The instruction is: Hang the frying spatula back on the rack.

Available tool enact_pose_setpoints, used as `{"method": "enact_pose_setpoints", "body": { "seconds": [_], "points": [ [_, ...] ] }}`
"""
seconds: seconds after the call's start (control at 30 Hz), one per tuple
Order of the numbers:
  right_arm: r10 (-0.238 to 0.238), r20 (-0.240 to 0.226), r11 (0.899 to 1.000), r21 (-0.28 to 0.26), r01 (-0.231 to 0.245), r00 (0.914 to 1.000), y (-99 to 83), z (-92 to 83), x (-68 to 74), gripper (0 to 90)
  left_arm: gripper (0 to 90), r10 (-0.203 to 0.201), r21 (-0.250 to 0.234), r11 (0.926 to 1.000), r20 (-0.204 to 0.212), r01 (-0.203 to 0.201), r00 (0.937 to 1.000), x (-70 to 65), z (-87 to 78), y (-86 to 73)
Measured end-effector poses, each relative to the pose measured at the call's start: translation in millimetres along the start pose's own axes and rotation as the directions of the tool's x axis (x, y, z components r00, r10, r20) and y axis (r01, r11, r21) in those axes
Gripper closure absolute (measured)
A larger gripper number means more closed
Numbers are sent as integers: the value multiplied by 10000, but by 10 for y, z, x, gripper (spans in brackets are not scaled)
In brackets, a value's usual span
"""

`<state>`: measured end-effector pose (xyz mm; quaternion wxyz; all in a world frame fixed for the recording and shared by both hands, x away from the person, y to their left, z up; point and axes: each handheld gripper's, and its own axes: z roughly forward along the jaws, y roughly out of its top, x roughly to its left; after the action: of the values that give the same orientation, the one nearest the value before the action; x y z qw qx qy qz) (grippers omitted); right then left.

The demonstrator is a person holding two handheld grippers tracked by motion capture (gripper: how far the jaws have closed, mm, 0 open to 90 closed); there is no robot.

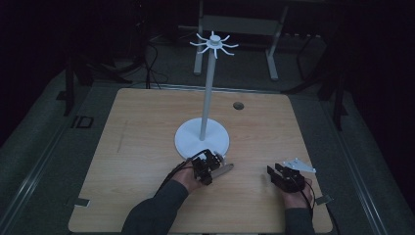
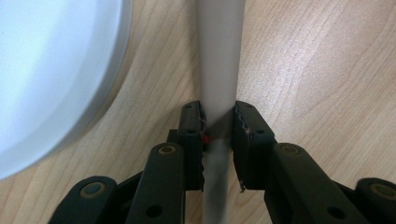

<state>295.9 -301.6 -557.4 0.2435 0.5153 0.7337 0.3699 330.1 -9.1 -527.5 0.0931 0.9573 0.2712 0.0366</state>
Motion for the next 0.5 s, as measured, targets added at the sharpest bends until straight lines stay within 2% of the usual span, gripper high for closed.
{"method": "enact_pose_setpoints", "body": {
  "seconds": [0.1, 0.2, 0.33, 0.5],
  "points": [
    [27, 27, 10000, 1, -27, 10000, -4, 1, -10, 602, 747, -2, -332, 9994, -278, -7, 9996, -31, -36, -36],
    [64, 91, 10000, 4, -64, 9999, -6, 4, -19, 600, 747, -245, -869, 9960, -403, 210, 9989, -30, -101, -84],
    [60, 123, 10000, -12, -59, 9999, -9, 2, -24, 599, 748, -545, -1629, 9856, -501, 457, 9973, -23, -182, -147],
    [5, 182, 10000, 12, -5, 9998, -12, 7, -16, 594, 747, -837, -2300, 9709, -630, 671, 9945, -18, -232, -207]
  ]
}}
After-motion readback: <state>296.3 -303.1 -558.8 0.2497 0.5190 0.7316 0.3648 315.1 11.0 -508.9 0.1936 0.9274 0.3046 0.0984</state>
